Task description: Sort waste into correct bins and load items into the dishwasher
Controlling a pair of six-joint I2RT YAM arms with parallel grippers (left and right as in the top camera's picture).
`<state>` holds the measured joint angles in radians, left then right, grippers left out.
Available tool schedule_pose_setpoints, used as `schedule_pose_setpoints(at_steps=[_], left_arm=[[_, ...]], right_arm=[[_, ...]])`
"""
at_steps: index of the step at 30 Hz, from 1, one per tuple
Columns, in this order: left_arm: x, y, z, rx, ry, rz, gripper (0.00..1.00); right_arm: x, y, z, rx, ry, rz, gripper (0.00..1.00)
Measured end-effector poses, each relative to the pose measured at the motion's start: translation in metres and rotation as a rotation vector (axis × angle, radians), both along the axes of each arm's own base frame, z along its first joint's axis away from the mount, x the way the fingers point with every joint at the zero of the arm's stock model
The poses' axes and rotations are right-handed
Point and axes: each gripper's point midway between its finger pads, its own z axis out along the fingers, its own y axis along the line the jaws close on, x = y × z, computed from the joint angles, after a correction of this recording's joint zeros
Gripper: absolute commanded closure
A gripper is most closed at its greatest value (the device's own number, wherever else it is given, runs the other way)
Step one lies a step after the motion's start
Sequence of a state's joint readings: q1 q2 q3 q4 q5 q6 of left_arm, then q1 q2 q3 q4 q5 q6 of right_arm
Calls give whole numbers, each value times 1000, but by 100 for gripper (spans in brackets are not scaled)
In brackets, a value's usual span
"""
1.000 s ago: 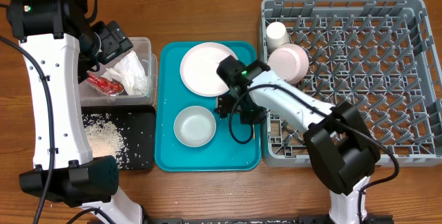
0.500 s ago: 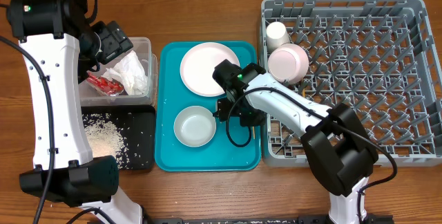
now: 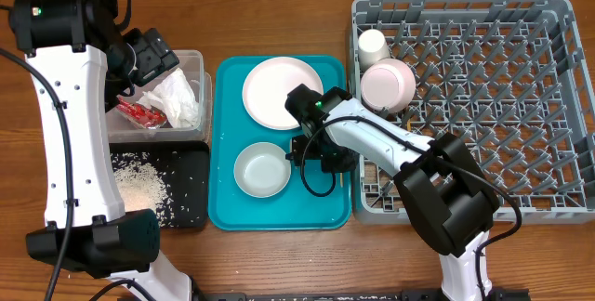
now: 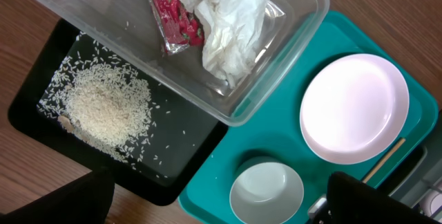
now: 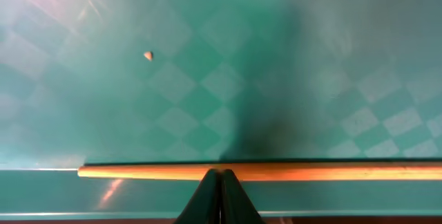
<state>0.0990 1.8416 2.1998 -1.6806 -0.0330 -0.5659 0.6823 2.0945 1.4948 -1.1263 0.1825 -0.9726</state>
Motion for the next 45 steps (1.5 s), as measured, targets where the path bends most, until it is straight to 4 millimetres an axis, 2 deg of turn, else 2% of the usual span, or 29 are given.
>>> schedule_pose_setpoints(at_steps=[6, 12, 14, 18, 25, 30, 45], left_arm=[[0, 0, 0, 0, 0, 0, 0], [0, 0, 0, 0, 0, 0, 0], [0, 0, 0, 0, 0, 0, 0], [0, 0, 0, 0, 0, 0, 0], [0, 0, 0, 0, 0, 0, 0], [0, 0, 0, 0, -1, 0, 0], [0, 0, 0, 0, 0, 0, 0]], right_arm=[[-2, 25, 5, 85, 22, 12, 96], [8, 52, 28, 159, -15, 10, 96], [7, 50, 32, 154, -5, 1, 96], [-4, 32, 33, 79, 36, -12, 96], [-3, 16, 26, 25, 31, -27, 96], [2, -10, 17, 0, 50, -90, 96], [6, -10, 12, 64, 74, -137, 96]])
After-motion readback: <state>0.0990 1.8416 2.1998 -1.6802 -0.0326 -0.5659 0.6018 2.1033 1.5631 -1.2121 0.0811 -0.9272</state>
